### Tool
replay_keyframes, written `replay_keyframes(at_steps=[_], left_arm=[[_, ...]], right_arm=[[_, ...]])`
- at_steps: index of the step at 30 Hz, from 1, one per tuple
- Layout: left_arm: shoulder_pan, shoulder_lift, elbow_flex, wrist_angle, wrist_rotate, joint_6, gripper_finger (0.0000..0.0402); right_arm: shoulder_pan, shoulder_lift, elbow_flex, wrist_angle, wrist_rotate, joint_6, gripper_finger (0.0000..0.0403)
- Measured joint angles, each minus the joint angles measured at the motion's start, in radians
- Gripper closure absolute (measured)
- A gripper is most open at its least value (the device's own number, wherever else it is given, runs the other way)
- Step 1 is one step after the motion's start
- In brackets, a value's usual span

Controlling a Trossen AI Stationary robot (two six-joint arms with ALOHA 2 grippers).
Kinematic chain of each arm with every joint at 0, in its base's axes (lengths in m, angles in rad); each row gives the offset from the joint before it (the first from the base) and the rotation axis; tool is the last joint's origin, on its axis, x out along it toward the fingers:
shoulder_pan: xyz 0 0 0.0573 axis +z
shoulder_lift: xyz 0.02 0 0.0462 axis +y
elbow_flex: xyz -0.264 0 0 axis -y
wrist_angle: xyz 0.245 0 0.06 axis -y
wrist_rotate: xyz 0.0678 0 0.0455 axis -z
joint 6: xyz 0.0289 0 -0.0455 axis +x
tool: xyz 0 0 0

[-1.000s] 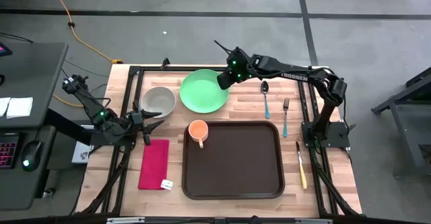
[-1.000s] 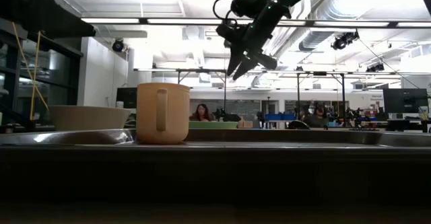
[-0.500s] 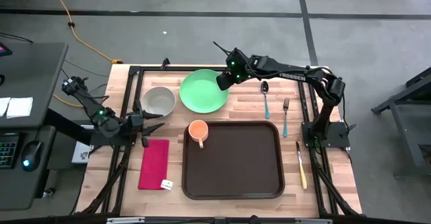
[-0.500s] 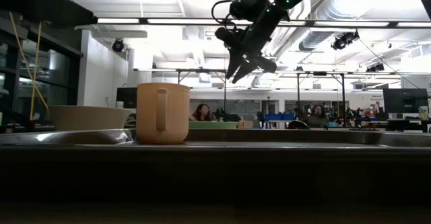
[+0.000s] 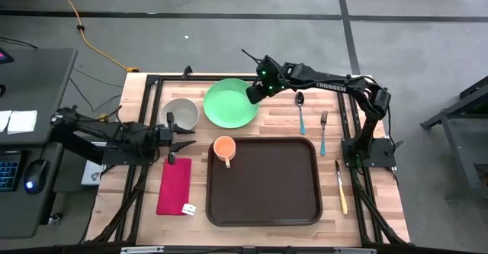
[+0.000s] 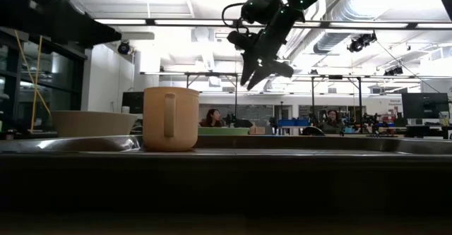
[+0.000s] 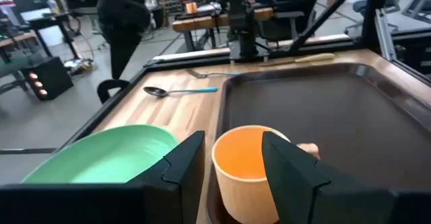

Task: Set up tray
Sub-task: Put the green plate on the black tray to the bottom right of the orange mug

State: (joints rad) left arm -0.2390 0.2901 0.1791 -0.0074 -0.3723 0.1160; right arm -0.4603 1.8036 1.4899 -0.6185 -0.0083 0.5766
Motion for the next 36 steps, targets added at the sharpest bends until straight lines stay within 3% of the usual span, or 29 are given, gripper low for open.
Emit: replay_keyframes(at_steps=[8,36], left_arm=[[0.049,0.000,0.000,0.003,0.069,0.002,0.0222],[0.049,0.000,0.002,0.005,0.010,-0.027,0.0222]], right_arm=[[-0.001,0.065,0.000,-0.001,-0.023,0.003,0.0324],[-0.044,0.203,0.000,-0.007,-0.017,0.026,0.0324]])
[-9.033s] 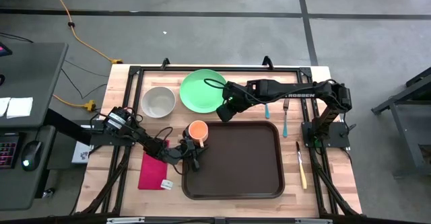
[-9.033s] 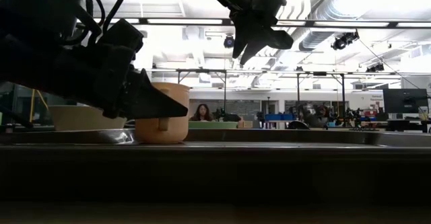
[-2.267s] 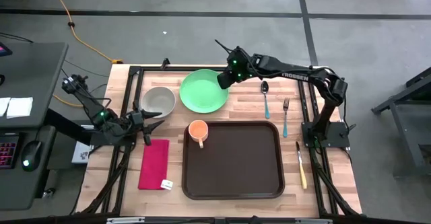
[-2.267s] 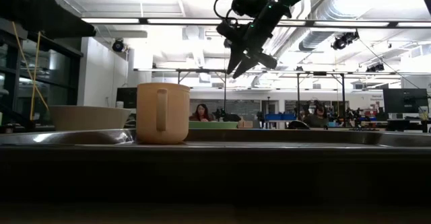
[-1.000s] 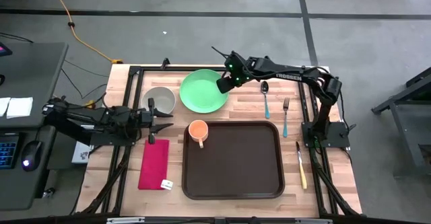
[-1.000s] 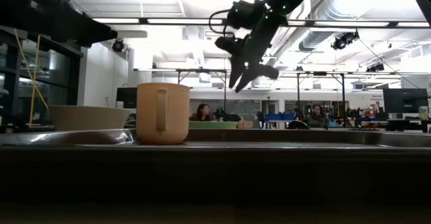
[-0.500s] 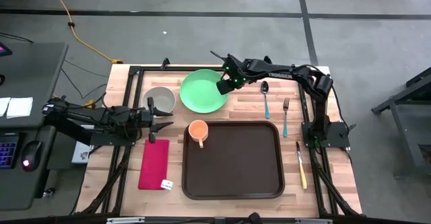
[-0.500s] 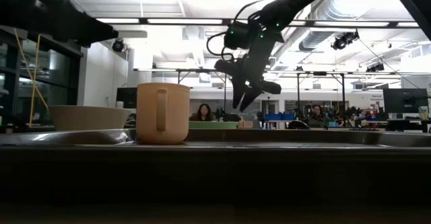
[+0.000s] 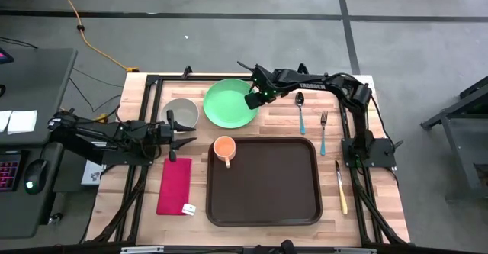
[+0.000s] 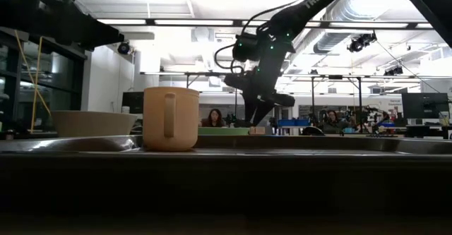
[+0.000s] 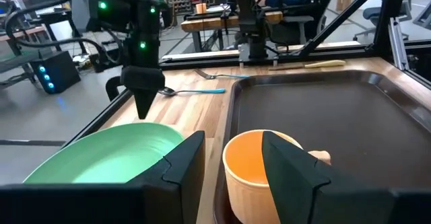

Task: Set up tray
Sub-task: Put the green plate on the black tray to the bottom right of the orange mug

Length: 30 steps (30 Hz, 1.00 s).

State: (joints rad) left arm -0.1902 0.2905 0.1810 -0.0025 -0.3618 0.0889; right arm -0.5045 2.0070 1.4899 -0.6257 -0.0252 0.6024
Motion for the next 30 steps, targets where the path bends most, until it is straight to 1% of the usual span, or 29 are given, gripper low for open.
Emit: replay_keyframes(at_steps=[3,8,12,16,22,30], left_arm=[[0.000,0.000,0.000,0.000,-0.007,-0.006,0.0222],[0.000,0.000,0.000,0.000,-0.024,-0.007,0.0222],[0.000,0.000,0.000,0.000,-0.026,-0.008,0.0222],[0.000,0.000,0.000,0.000,-0.026,-0.008,0.0222],[0.000,0.000,0.000,0.001,-0.026,-0.010,0.0222],[0.000,0.000,0.000,0.000,-0.025,-0.012,0.0222]], right_arm=[[0.000,0.007,0.000,0.009,-0.004,0.000,0.0324],[-0.006,0.007,0.000,0.020,0.027,-0.005,0.0324],[-0.013,0.010,0.000,0.028,0.009,-0.001,0.0324],[-0.013,0.017,0.000,0.058,0.013,-0.004,0.0324],[-0.021,0.048,0.000,0.068,-0.023,0.000,0.0324],[-0.019,0.084,0.000,0.077,-0.022,0.000,0.0324]])
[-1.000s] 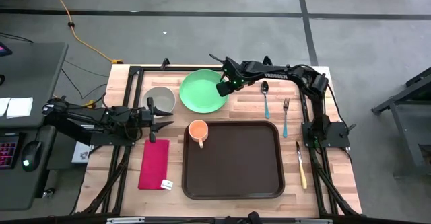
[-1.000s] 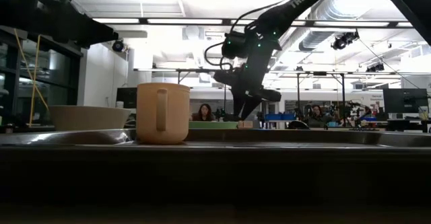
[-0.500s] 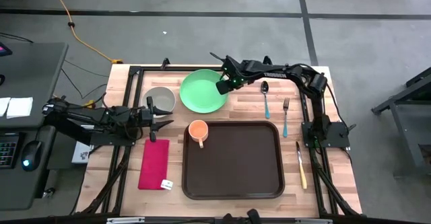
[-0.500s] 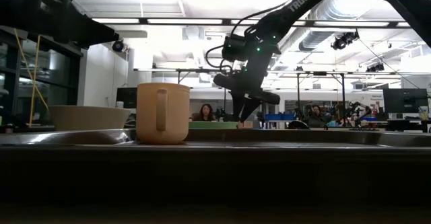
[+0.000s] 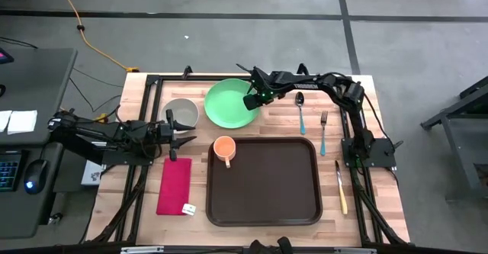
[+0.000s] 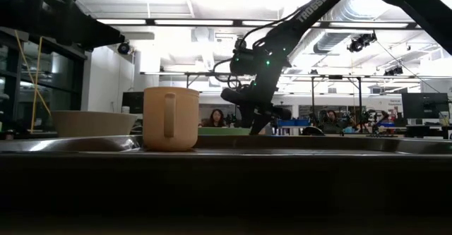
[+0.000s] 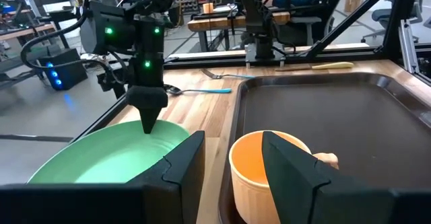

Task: Set up tray
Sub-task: Put the green plate on the black tray to the bottom right of the orange mug

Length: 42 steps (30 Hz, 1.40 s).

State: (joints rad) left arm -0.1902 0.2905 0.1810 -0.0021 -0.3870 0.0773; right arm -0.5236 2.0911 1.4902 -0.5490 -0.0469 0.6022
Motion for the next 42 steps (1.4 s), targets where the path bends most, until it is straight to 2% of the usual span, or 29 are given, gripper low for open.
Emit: replay_keyframes(at_steps=[13,23,42], left_arm=[[0.000,0.000,0.000,0.000,0.000,-0.002,0.0222],[0.000,0.000,0.000,-0.004,0.000,-0.001,0.0222],[0.000,0.000,0.000,-0.008,0.001,-0.001,0.0222]], right_arm=[[0.000,0.000,0.000,0.017,0.031,-0.007,0.0327],[0.000,0.000,0.000,0.019,0.046,-0.022,0.0397],[0.000,-0.002,0.000,0.001,0.097,0.003,0.0401]])
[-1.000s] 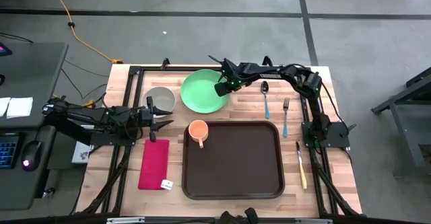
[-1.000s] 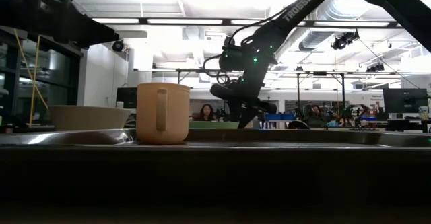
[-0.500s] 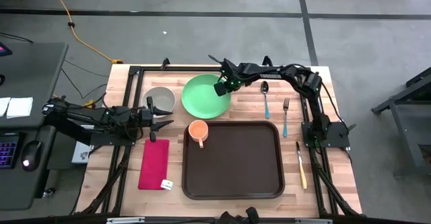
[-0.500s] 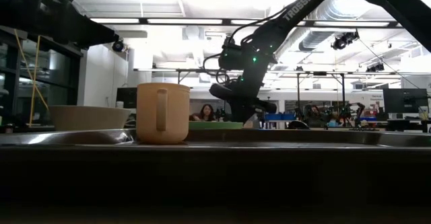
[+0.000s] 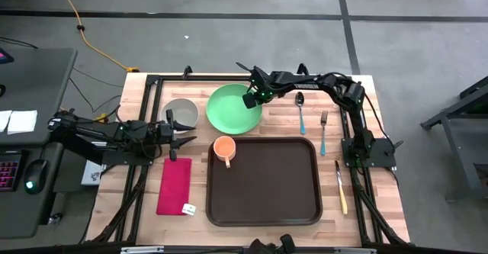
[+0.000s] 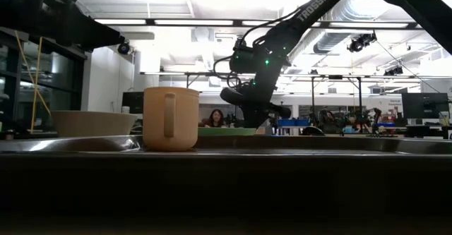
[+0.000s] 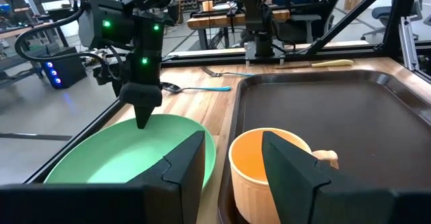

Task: Set up tray
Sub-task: Put the green plate on the black tray to the bottom right of the orange mug

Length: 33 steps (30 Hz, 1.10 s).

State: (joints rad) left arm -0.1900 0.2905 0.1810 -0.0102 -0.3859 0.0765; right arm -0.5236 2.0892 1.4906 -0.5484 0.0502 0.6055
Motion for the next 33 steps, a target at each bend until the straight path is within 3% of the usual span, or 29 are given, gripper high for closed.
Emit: replay_keyframes(at_steps=[33], left_arm=[[0.000,0.000,0.000,-0.053,0.014,-0.002,0.0222]], right_arm=[[-0.065,-0.051,0.000,0.000,-0.108,0.042,0.0402]])
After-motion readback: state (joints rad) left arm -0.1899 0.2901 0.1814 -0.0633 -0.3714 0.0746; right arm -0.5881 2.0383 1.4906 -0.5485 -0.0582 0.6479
